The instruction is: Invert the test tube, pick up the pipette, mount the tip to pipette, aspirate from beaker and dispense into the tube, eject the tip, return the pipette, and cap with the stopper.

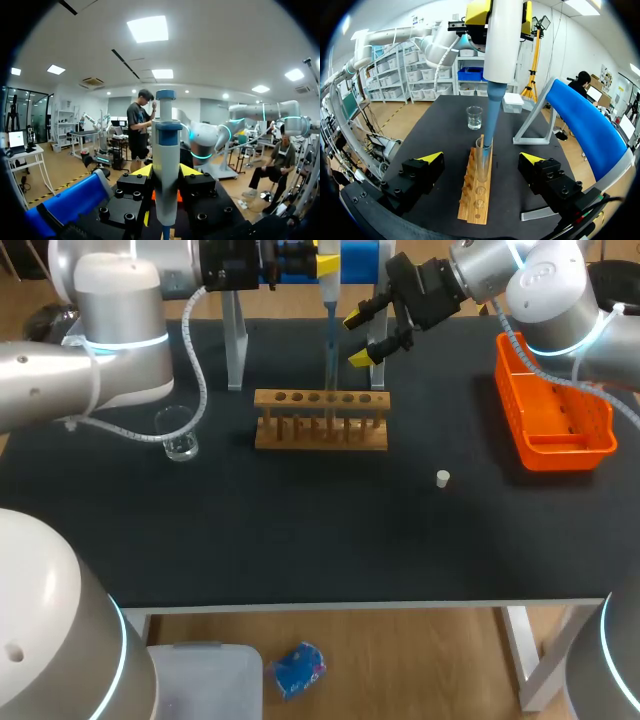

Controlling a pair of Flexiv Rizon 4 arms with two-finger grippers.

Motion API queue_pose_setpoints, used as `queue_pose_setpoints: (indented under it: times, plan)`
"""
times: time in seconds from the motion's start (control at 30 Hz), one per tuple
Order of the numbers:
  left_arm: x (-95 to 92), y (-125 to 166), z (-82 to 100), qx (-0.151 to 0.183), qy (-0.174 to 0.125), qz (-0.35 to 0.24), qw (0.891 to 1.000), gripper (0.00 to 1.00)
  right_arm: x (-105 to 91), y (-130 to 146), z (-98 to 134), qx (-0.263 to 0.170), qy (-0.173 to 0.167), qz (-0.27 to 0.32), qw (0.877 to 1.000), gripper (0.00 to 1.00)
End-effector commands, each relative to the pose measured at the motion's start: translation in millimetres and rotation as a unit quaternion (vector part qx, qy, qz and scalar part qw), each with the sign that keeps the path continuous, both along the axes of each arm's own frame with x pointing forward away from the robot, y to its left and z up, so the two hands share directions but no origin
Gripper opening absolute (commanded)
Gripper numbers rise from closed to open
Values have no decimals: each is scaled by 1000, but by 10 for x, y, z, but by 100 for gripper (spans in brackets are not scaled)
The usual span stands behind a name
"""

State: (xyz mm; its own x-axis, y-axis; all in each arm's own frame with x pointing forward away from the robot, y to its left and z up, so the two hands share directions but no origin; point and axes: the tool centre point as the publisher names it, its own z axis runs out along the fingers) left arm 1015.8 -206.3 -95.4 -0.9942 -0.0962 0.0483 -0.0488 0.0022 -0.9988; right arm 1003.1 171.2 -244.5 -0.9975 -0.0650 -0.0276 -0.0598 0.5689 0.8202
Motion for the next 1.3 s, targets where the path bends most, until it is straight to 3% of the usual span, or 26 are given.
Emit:
queue_pose_setpoints:
  times: [0.03,0.47,0.73,0.9,1.3]
  plan:
    - [0,-17,0,-1,0,2,1000,0,8,-10,6,-1,1,2,1000,100]
    - [0,-17,0,-1,0,2,1000,0,11,-47,28,-1,2,-1,1000,100]
    - [0,-17,0,-1,0,2,1000,0,-73,-293,547,17,-10,8,1000,100]
    - [0,-17,0,-1,0,2,1000,0,-107,-334,874,14,-22,10,1000,100]
    - [0,-17,0,-1,0,2,1000,0,-161,-362,1600,69,-51,0,996,100]
